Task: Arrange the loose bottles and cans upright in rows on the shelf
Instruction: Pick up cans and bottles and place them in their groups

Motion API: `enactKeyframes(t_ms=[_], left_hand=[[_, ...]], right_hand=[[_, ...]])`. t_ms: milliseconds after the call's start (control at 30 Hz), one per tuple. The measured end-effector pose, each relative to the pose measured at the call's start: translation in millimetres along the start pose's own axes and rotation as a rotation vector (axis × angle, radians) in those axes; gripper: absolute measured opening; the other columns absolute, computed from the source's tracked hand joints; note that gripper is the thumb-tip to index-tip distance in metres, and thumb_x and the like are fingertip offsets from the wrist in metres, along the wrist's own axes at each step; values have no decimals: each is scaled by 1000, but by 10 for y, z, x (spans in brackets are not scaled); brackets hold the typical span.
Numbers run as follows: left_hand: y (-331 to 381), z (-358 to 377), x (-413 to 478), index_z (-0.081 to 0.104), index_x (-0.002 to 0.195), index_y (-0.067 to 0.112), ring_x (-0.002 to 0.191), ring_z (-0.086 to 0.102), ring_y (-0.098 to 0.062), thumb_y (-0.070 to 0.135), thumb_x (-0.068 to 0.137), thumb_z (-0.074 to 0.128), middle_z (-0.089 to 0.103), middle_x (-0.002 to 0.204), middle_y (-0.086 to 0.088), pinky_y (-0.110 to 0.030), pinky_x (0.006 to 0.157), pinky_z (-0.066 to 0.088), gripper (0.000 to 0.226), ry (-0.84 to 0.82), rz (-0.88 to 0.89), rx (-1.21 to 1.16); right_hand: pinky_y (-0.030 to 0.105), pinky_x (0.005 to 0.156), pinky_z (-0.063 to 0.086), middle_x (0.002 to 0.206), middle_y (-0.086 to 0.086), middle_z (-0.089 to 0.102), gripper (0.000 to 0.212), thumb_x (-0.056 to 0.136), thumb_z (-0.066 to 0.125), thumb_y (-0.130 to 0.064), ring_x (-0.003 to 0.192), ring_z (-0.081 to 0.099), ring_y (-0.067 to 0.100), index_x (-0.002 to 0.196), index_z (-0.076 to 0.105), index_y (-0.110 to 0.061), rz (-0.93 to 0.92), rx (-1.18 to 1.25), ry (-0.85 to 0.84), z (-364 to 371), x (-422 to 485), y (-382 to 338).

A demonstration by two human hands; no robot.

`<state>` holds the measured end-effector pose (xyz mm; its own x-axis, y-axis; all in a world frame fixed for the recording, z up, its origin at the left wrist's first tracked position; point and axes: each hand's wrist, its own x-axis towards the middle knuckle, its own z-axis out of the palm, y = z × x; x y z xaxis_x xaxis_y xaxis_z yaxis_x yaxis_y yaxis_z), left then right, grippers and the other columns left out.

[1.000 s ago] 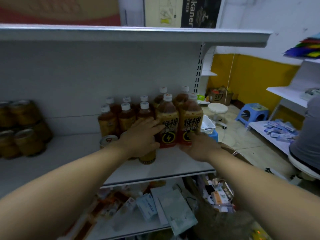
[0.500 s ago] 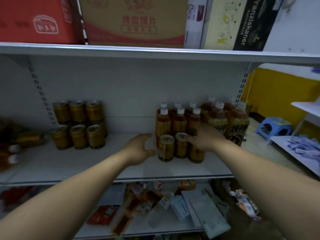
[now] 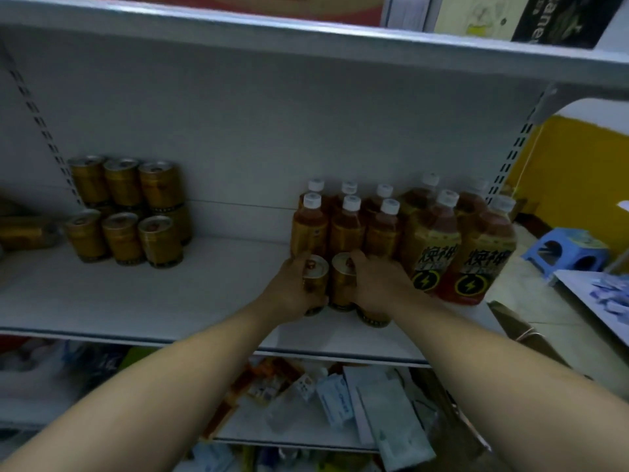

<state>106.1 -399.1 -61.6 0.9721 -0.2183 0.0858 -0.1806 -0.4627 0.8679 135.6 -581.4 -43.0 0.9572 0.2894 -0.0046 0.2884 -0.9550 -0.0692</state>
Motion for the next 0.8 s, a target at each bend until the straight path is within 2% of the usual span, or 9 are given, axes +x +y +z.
enactKeyframes(t_ms=[100, 200, 267, 333, 400, 533, 667, 800], left_hand=[[-71, 43, 41, 56, 110, 9, 97, 63, -23, 9, 72, 74, 65, 103, -10, -46, 88, 52, 42, 54, 4, -72], [-106, -18, -40, 50, 121, 17, 99, 61, -11, 14, 71, 75, 62, 109, -3, -30, 87, 50, 56, 80, -34, -72], [-179, -148, -141, 34, 138, 12, 109, 55, -13, 19, 72, 77, 53, 125, -2, -27, 91, 42, 79, 103, -117, -15], [-282, -335, -273, 18, 146, 13, 118, 49, -17, 23, 73, 78, 46, 135, -4, -25, 93, 37, 95, 141, -210, 60], [-379, -546, -429, 17, 147, 13, 121, 48, -19, 20, 74, 77, 45, 139, -6, -23, 91, 37, 95, 184, -245, 99], [-559, -1018, -765, 22, 145, 11, 117, 51, -21, 15, 74, 74, 48, 135, -6, -27, 89, 40, 88, 285, -289, 154], [-818, -1572, -1081, 41, 129, 19, 96, 52, -11, 13, 72, 75, 56, 114, 2, -24, 77, 39, 67, 405, -274, 160], [-1113, -2155, -1290, 41, 113, 35, 82, 48, -3, 16, 69, 77, 49, 94, 18, -15, 63, 36, 60, 482, -265, 141]], right_hand=[[38, 84, 31, 118, 4, 57, 67, 78, 55, -65, 107, 52, 28, 127, 36, -23, -34, 22, 50, -18, 42, 22], [34, 81, 28, 118, 3, 58, 64, 78, 56, -63, 106, 53, 26, 125, 39, -23, -111, 9, 101, -64, 35, -40], [32, 80, 34, 122, 3, 57, 63, 79, 57, -59, 106, 54, 25, 128, 39, -23, -174, 84, 132, -91, 31, -159], [30, 82, 41, 135, 4, 51, 76, 80, 60, -57, 114, 52, 25, 140, 29, -24, -196, 223, 98, -109, 32, -346], [30, 90, 41, 146, 3, 40, 88, 79, 64, -54, 124, 47, 26, 148, 18, -25, -197, 328, 25, -88, 43, -594], [30, 100, 35, 153, 4, 30, 99, 77, 69, -51, 134, 38, 26, 152, 10, -25, -168, 479, -88, 71, 92, -1165], [27, 102, 31, 153, 4, 31, 98, 75, 72, -47, 135, 37, 22, 152, 16, -22, -127, 608, -85, 290, 194, -1750], [26, 98, 34, 149, 4, 36, 93, 78, 74, -39, 130, 41, 21, 151, 17, -23, -102, 800, -91, 480, 355, -2338]])
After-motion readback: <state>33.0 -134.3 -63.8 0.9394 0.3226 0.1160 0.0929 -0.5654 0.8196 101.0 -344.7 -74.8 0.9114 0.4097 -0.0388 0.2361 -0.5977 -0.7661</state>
